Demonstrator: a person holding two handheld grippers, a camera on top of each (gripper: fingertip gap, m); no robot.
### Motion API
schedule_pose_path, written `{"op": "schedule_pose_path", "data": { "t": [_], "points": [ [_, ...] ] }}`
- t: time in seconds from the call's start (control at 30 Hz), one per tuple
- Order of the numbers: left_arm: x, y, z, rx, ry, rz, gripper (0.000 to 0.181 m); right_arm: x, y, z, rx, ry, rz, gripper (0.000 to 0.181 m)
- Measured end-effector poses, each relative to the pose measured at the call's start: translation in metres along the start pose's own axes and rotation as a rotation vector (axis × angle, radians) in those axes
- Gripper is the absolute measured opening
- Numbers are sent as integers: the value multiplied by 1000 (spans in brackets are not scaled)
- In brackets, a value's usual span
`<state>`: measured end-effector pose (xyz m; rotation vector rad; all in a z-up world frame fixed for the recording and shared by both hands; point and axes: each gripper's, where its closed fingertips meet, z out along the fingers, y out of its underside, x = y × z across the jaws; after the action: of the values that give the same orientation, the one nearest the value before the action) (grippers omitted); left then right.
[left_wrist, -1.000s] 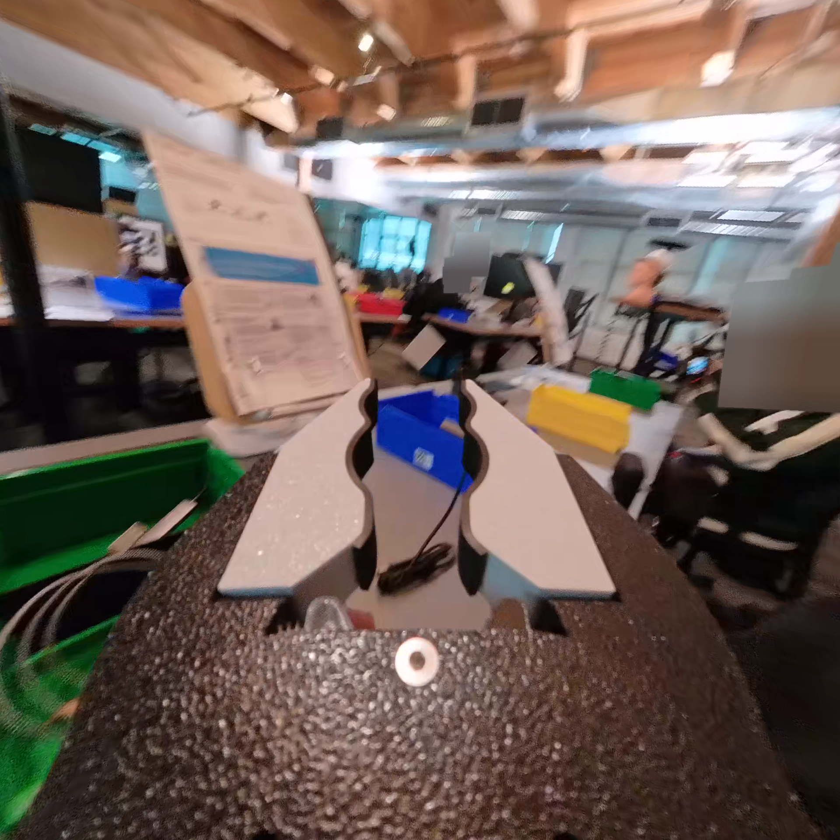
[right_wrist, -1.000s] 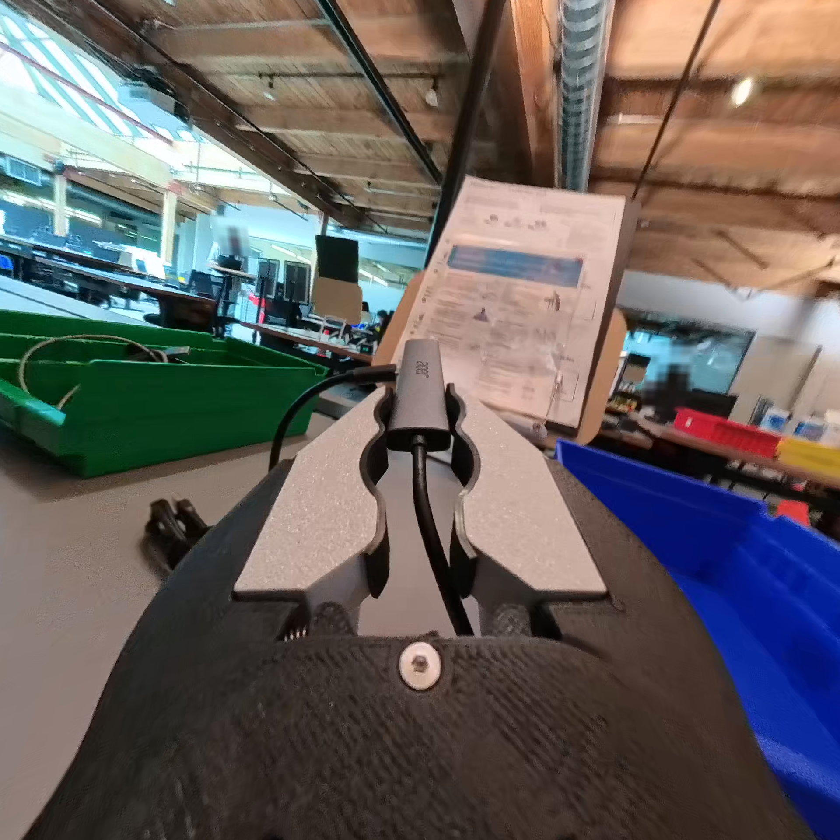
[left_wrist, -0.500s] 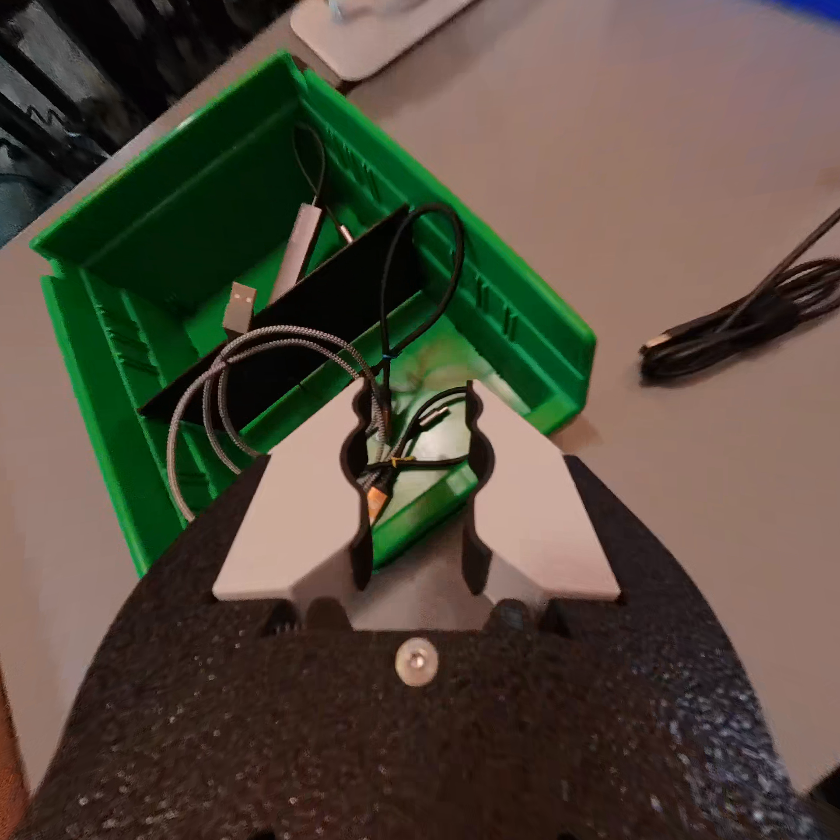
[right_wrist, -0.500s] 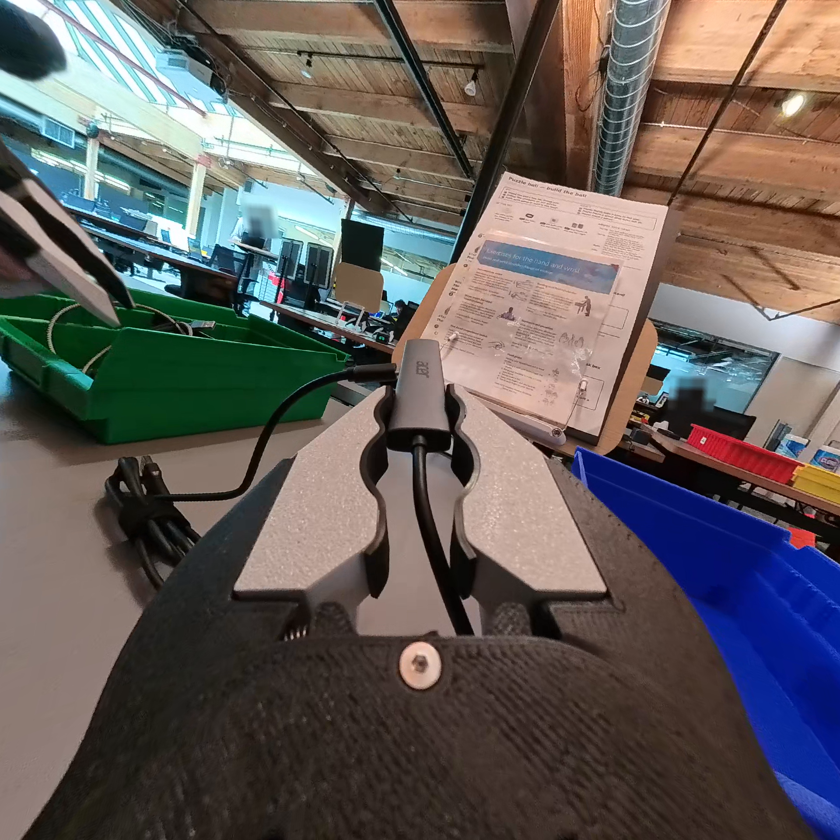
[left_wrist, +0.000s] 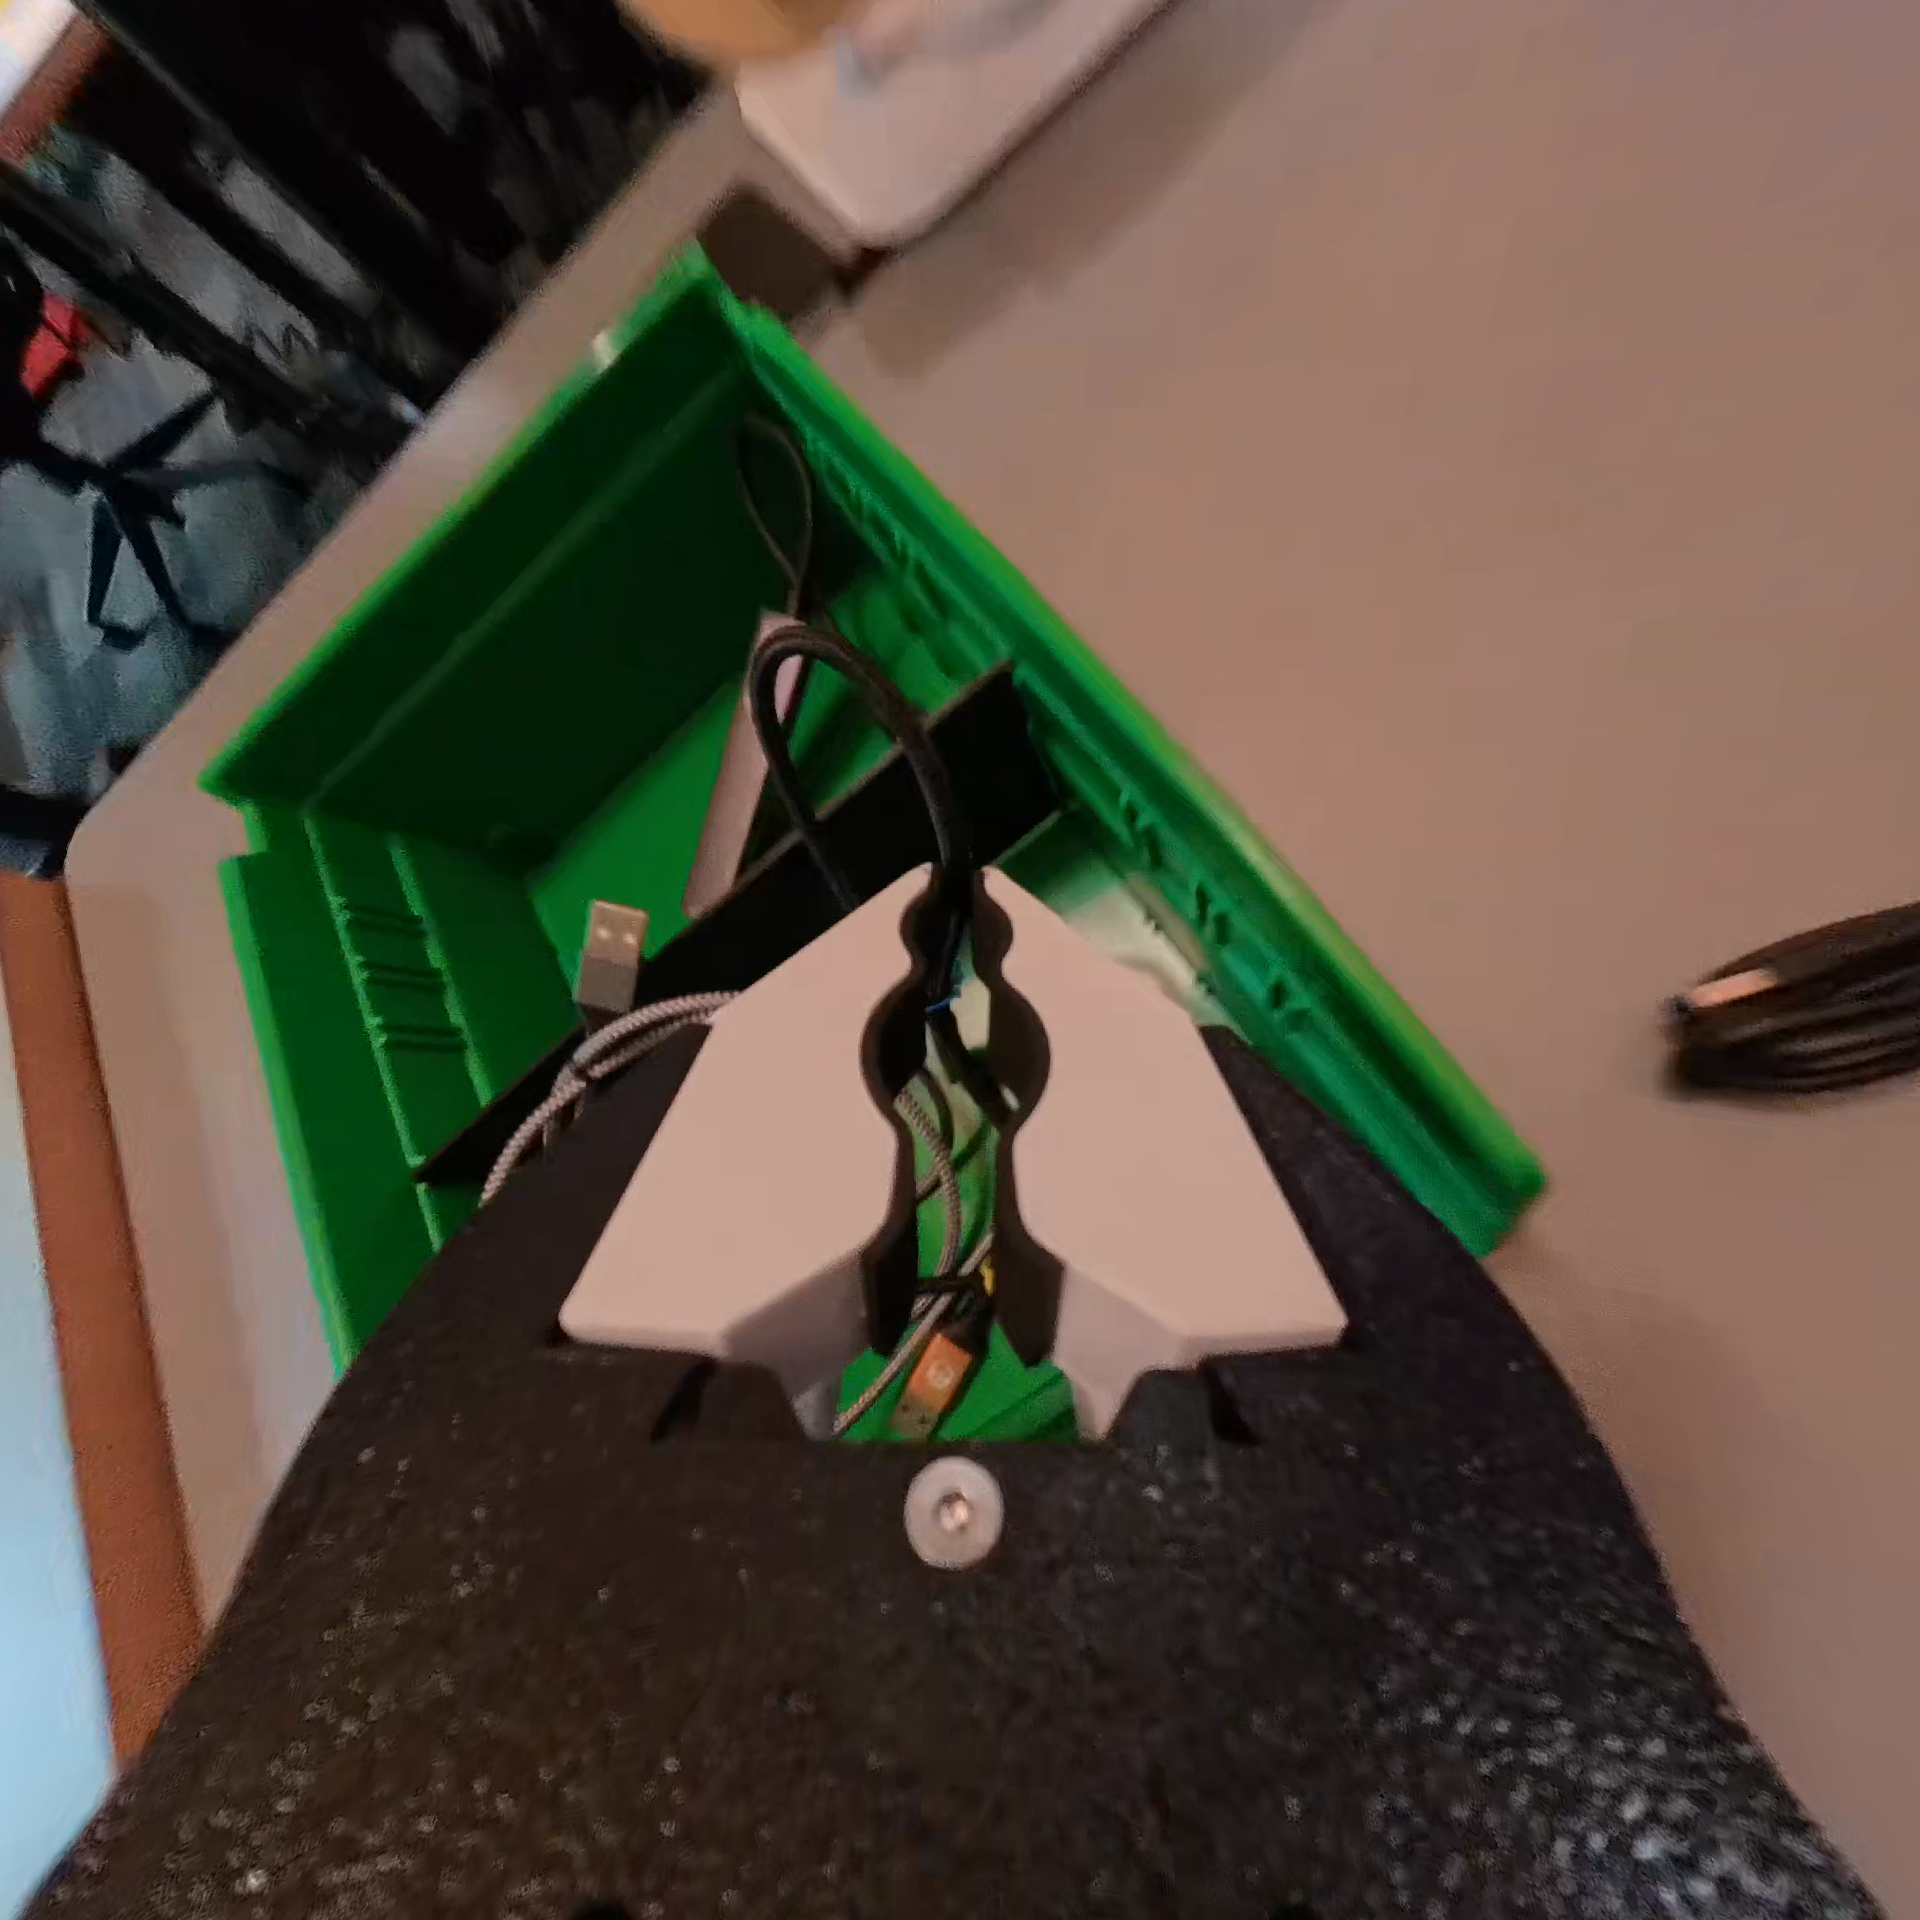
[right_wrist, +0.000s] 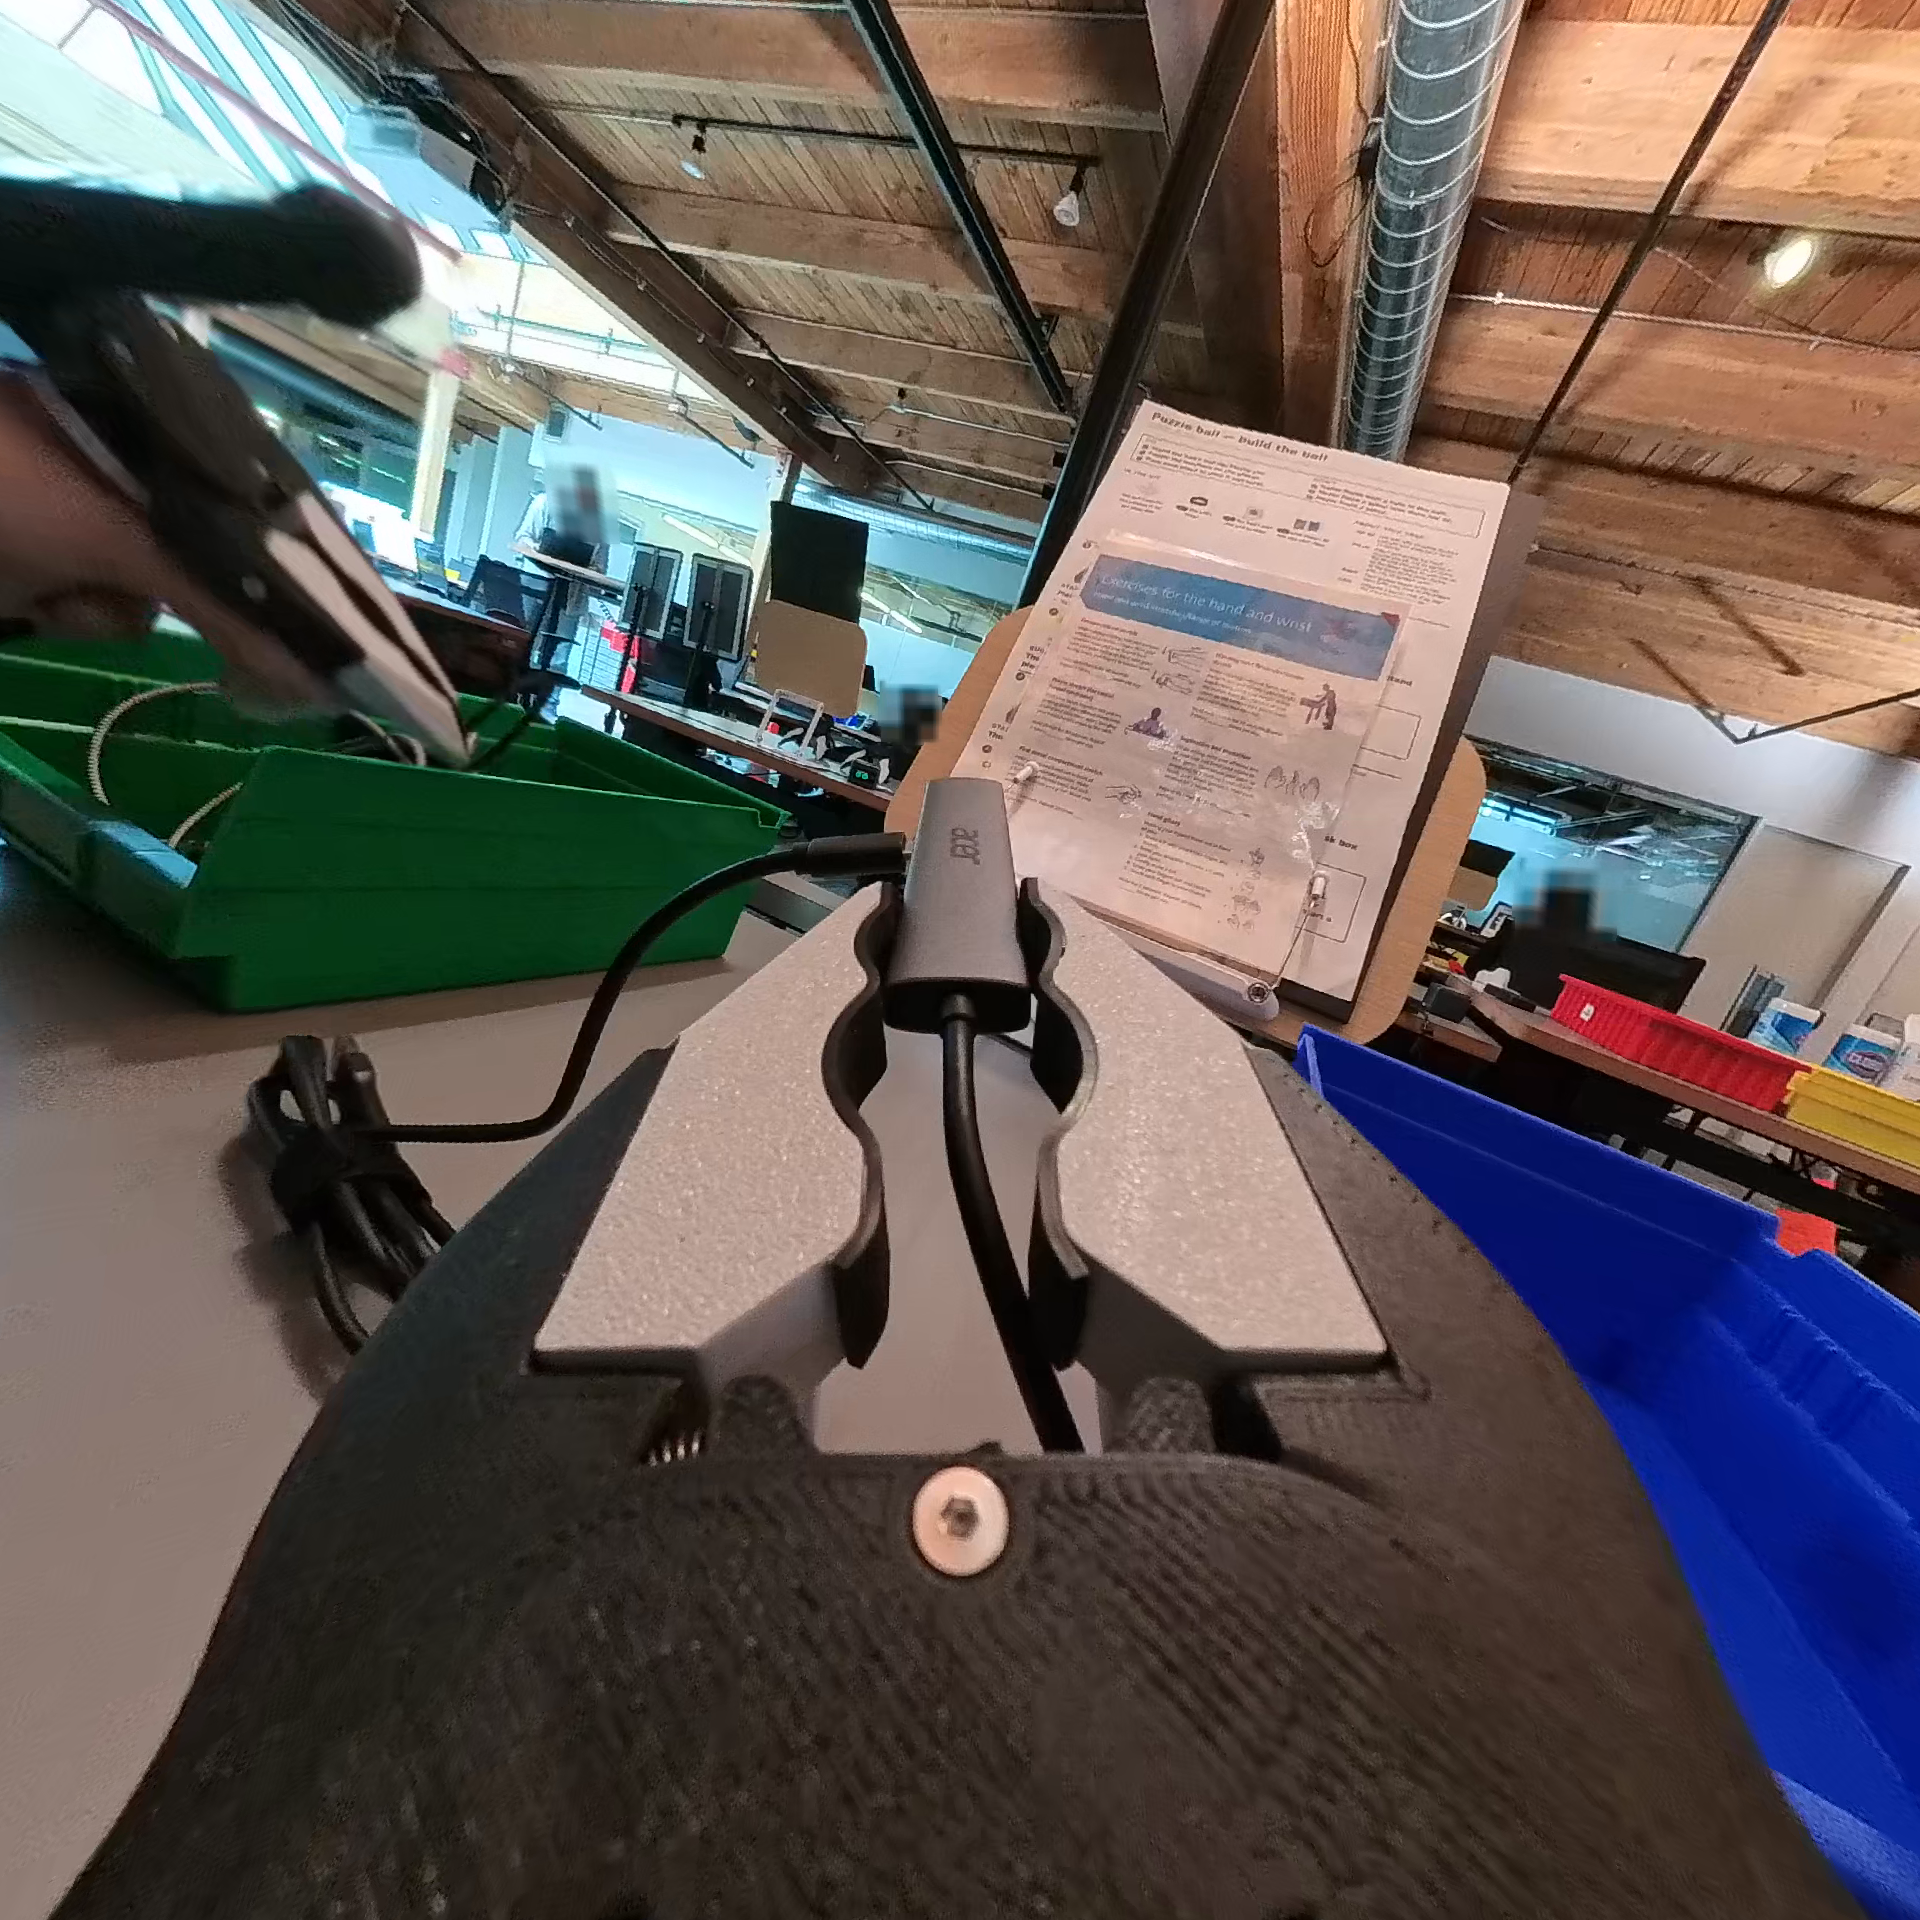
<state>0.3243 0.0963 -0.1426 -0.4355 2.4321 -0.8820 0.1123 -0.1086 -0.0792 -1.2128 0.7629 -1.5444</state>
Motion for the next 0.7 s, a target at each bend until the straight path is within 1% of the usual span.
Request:
{"op": "schedule_pose_path", "data": {
  "t": [0.03, 0.13, 0.23, 0.33, 0.43, 0.5, 0.6, 0.63, 0.7],
  "points": [
    [0, -13, -12, 75, 18, -31, 1, 0, 0, 0, -1, 2, 3, 22],
    [11, -54, -56, 300, 130, -100, 1, 6, 2, -1, -14, 33, -2, 22],
    [39, -87, -99, 487, 289, -77, 1, 10, 1, -2, -11, 49, 19, 22],
    [77, -101, -129, 594, 458, -47, 1, 14, 4, -2, -23, 69, 22, 22],
    [111, -108, -148, 675, 619, -97, 1, 15, 5, -2, -26, 69, 34, 22],
    [127, -107, -148, 682, 688, -178, 1, 15, 5, -2, -27, 71, 32, 22],
    [152, -95, -135, 639, 794, -400, 1, 15, 5, -2, -27, 73, 31, 22],
    [159, -89, -128, 635, 812, -476, 1, 15, 5, -2, -26, 74, 31, 21],
    [169, -67, -106, 582, 774, -571, 1, 16, 5, -2, -26, 75, 32, 21]
  ]
}}
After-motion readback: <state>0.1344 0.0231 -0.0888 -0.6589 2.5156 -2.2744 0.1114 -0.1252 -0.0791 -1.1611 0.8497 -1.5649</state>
